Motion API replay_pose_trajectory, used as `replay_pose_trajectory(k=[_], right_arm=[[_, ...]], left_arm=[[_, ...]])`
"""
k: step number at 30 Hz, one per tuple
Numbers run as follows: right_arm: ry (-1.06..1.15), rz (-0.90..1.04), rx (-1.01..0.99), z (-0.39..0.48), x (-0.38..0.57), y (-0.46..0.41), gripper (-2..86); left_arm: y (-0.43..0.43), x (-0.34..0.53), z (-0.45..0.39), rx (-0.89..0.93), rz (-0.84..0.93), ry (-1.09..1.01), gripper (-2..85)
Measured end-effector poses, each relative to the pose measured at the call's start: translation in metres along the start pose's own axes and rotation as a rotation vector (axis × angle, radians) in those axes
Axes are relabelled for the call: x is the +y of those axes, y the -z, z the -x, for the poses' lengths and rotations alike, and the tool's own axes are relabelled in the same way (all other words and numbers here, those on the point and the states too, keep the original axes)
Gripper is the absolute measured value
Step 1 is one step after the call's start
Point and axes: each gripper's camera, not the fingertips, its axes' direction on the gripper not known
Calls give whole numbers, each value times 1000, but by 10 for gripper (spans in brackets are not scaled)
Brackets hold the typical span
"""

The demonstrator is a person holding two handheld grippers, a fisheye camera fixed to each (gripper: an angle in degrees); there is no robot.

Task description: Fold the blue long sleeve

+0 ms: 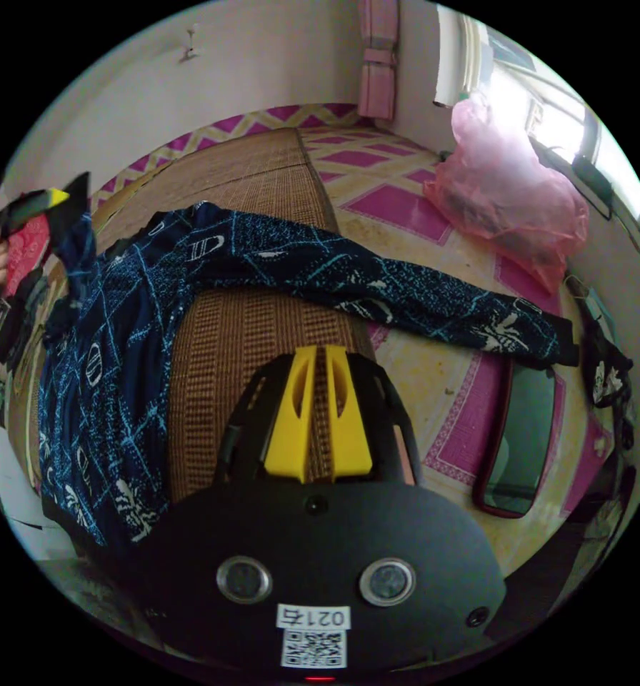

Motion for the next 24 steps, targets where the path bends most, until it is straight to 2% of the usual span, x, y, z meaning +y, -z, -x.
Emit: replay_pose_trajectory(k=[2,5,8,12,14,16,19,21,24], right_arm=[[-9,-1,-19,-6,-1,-2,10],[-4,-2,-7,-9,-3,-5,10],[-2,-2,-5,-14,-4,-7,12],[-10,-3,-21,-24,-5,-10,15],[-8,-4,-18,-29,-6,-12,19],[-8,-4,-17,-33,-7,-14,24],[-22,-11,-52,-47,-7,-14,51],[-55,-57,-108,-62,-2,-6,74],[-224,-175,-194,-113,14,17,99]], left_arm=[[-89,1,-29,0,90,-25,-9],[-178,16,-46,-14,189,-26,-6],[-217,36,-48,60,184,-60,-3],[-208,63,-32,319,44,-114,-8],[-195,83,-8,576,-41,-123,-9],[-180,101,15,677,-122,-91,-9],[-151,141,49,721,-235,-74,-9],[-134,166,66,670,-246,-48,-9],[-96,219,85,500,-289,-80,-9]])
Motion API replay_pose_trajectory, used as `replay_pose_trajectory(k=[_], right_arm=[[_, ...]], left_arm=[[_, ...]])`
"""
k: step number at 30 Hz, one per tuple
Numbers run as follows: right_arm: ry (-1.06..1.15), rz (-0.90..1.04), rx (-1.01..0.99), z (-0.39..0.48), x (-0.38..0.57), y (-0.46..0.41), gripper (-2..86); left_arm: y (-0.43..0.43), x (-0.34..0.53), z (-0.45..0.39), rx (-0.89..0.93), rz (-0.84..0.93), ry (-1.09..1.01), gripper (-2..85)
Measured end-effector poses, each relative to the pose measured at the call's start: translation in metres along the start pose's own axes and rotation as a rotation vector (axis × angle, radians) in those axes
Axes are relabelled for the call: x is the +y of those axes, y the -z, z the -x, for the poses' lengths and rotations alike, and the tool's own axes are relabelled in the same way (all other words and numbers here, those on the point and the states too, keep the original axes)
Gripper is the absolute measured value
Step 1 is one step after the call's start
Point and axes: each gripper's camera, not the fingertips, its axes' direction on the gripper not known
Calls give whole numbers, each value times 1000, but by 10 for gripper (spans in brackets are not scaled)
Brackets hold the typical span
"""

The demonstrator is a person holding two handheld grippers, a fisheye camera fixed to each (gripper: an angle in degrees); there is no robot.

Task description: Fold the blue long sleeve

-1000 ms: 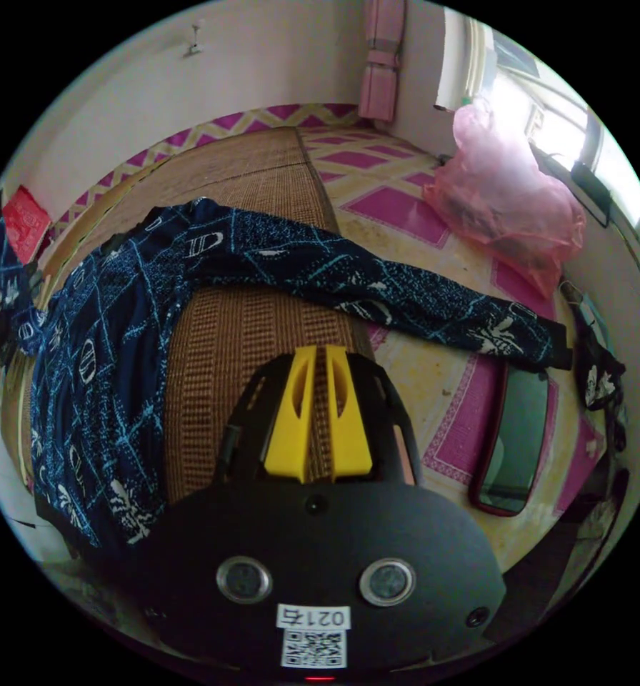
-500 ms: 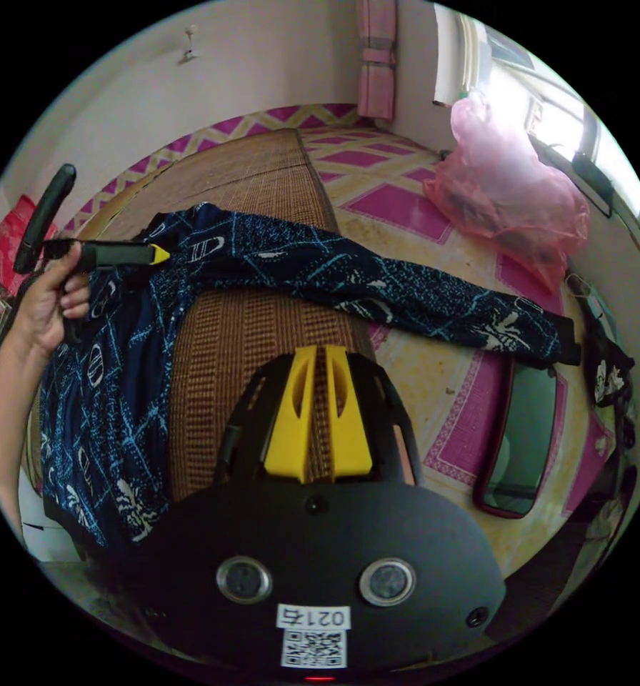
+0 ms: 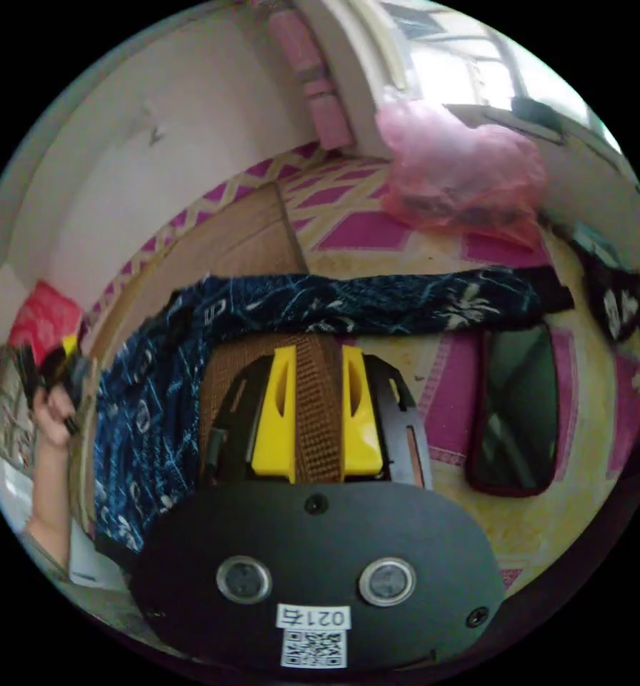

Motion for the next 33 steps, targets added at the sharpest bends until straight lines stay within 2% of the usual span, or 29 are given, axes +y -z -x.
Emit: replay_pose_trajectory(k=[2,5,7,9,12,14,16,22,26,33], right_arm=[[-199,-59,-96,-53,3,13,112],[-381,-47,-202,-105,7,6,124],[-416,-70,-233,-115,9,5,119],[-319,-92,-280,-93,4,4,107],[51,-66,-455,-4,-13,-13,81],[260,32,-407,76,-28,-41,71],[332,93,-364,119,-44,-68,64],[249,337,-354,159,-97,-165,60],[226,393,-268,165,-104,-193,32],[251,274,-354,149,-118,-152,-7]], left_arm=[[39,37,-8,-143,-4,-42,-9],[84,92,-13,-294,-63,-38,-9],[98,117,-11,-300,-23,-51,-9],[112,143,-8,-301,-19,-44,-9],[133,180,-2,-322,-48,9,-9],[144,202,3,-320,-33,30,-9],[150,216,8,-325,-11,45,-9],[161,265,40,-374,130,121,-10],[185,292,71,-272,147,216,-9],[237,318,99,-178,86,303,-9]])
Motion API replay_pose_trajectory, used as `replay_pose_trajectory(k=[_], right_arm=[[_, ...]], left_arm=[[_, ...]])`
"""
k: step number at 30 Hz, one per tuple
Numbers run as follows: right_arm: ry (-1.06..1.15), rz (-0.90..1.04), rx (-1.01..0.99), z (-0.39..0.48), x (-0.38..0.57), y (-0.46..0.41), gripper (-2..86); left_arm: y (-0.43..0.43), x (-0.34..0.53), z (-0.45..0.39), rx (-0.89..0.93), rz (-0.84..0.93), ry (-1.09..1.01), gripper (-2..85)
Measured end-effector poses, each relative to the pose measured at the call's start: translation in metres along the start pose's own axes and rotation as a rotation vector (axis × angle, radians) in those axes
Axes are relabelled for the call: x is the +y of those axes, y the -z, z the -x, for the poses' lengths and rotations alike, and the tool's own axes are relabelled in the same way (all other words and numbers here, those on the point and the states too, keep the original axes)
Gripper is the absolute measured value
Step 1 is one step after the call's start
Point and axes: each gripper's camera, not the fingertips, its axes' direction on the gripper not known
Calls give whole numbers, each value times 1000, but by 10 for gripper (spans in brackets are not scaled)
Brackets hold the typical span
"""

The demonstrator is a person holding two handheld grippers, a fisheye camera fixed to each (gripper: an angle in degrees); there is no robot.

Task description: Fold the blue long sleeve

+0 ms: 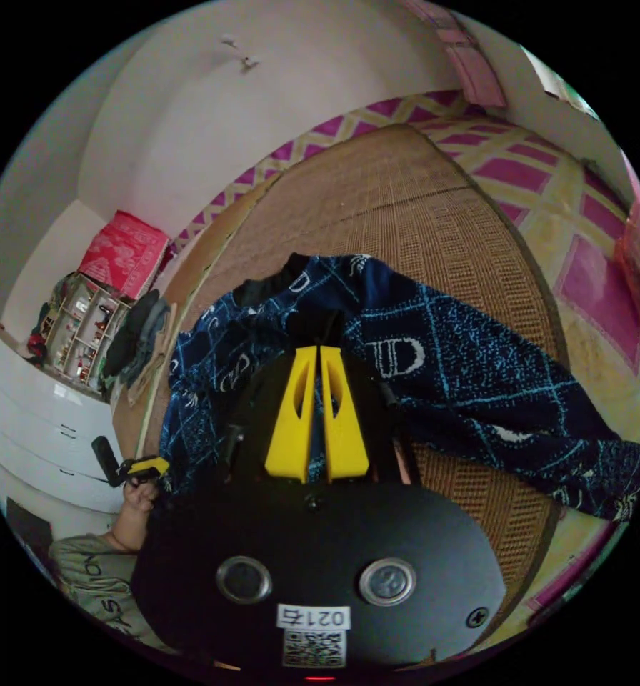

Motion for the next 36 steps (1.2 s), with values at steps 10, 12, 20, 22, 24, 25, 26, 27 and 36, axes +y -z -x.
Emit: replay_pose_trajectory(k=[10,12,20,22,24,25,26,27,36], right_arm=[[-5,26,87,-20,7,2,-8],[23,-16,112,-12,7,11,-6],[119,-17,187,2,20,36,72],[96,-57,156,-9,34,69,81],[30,-116,180,-30,56,106,83],[-41,-151,196,-51,73,131,84],[-137,-194,210,-75,93,155,85],[-192,-212,215,-88,103,167,85],[-693,-465,347,-207,231,292,88]], left_arm=[[60,24,27,44,-32,24,-9],[68,27,26,34,-25,14,-9],[105,45,34,49,-18,42,-9],[114,49,34,56,-29,45,-9],[121,54,32,56,-34,42,-9],[125,56,30,54,-36,37,-9],[129,59,27,51,-36,34,-9],[131,60,26,50,-36,33,-9],[150,79,-9,-70,-24,-12,-9]])
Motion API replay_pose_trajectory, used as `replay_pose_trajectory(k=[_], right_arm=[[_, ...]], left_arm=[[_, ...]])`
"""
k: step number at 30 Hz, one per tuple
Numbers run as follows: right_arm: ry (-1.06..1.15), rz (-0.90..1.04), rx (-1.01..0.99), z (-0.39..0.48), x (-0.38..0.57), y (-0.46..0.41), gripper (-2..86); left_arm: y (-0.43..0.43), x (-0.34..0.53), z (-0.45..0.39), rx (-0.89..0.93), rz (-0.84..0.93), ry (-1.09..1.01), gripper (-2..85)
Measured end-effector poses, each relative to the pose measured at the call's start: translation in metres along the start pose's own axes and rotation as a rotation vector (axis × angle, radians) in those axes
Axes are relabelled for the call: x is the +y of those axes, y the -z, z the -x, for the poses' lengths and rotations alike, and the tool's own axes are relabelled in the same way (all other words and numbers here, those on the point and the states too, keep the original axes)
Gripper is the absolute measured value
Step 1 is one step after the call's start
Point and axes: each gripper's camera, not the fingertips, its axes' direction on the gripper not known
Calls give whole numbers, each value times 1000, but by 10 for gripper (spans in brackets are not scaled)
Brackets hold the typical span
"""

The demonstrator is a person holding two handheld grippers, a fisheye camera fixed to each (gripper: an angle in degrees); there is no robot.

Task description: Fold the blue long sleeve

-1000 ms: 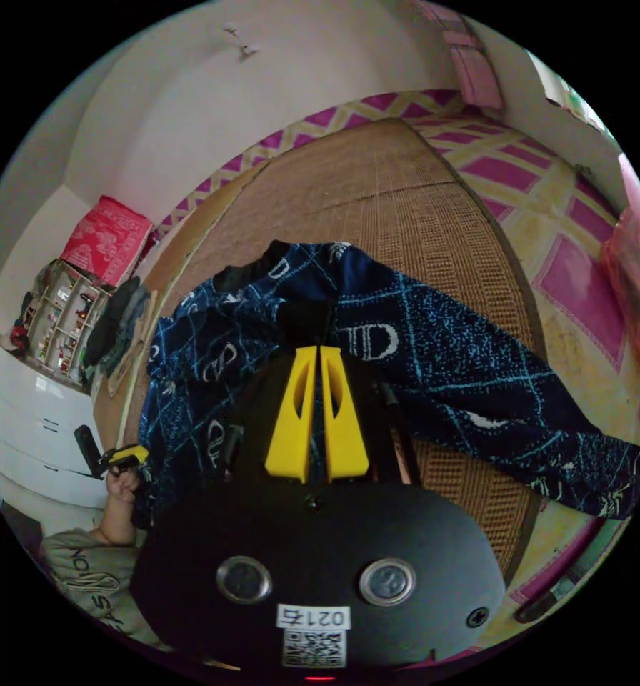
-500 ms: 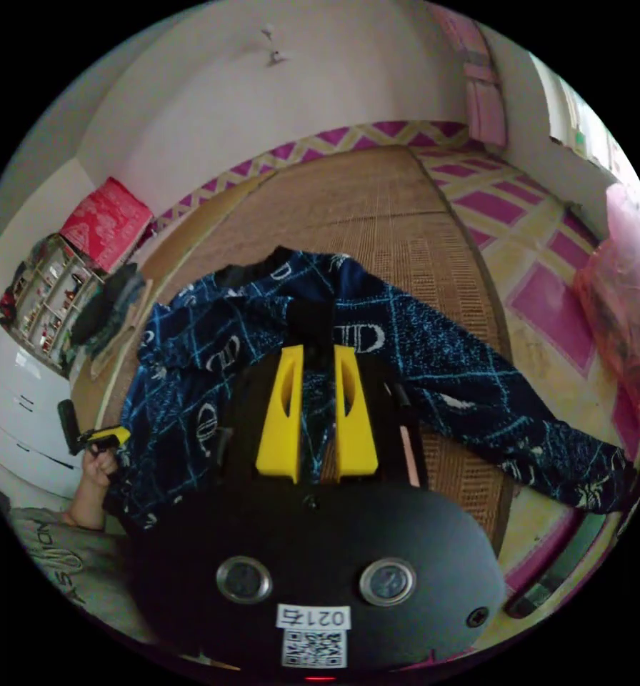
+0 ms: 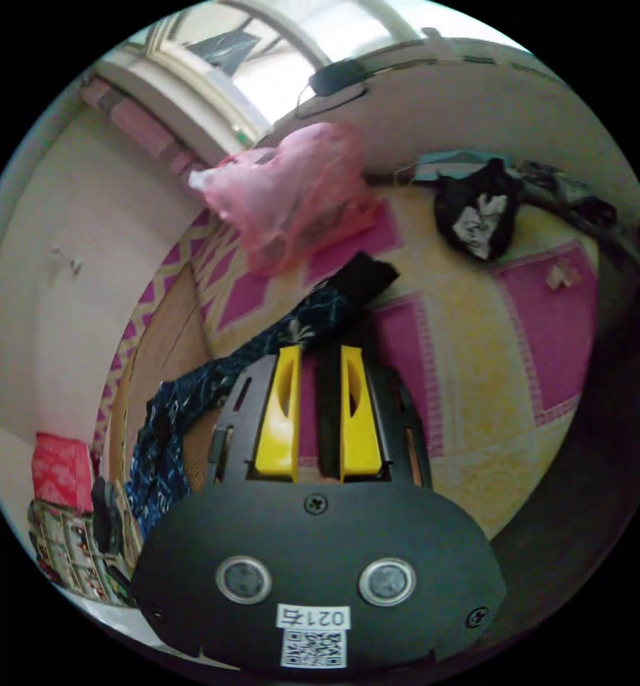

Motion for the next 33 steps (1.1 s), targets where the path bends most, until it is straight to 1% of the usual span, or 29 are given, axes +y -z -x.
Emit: replay_pose_trajectory(k=[1,5,9,10,13,15,18,20,21,23,24,26,27,29,30,32,33], right_arm=[[-32,-22,-7,-10,-5,6,89],[-157,5,-108,-36,-25,-1,100],[-246,3,-159,-41,-29,-12,92],[-278,-18,-177,-41,-28,-13,75],[-275,-33,-246,-29,-26,-13,19],[-221,-84,-263,-8,-21,1,9],[-33,-116,-258,59,-12,29,2],[162,-127,-268,138,6,56,-1],[217,-133,-272,160,13,63,-1],[441,-156,-276,259,48,88,-2],[498,-166,-277,284,60,93,-2],[715,-174,-284,389,113,106,-3],[762,-172,-288,415,128,107,-3],[915,-135,-331,510,184,104,-3],[951,-123,-340,533,199,102,-3],[1088,-78,-339,620,259,85,-4],[1118,-64,-336,640,274,78,-4]], left_arm=[[1,2,-9,-33,4,-19,-9],[3,10,-38,-127,27,-84,-9],[5,15,-52,-157,45,-93,-9],[6,16,-55,-160,47,-88,-9],[9,20,-61,-157,52,-76,-9],[12,23,-65,-155,52,-73,-9],[16,27,-75,-156,48,-77,-9],[19,30,-83,-159,44,-85,-9],[20,31,-86,-160,44,-89,-9],[21,33,-96,-164,50,-104,-9],[22,34,-98,-165,52,-109,-9],[24,36,-108,-175,53,-123,-9],[24,37,-111,-177,53,-127,-9],[26,38,-121,-180,58,-145,-9],[26,39,-123,-180,59,-149,-9],[28,40,-131,-173,63,-165,-9],[29,40,-133,-171,62,-168,-9]])
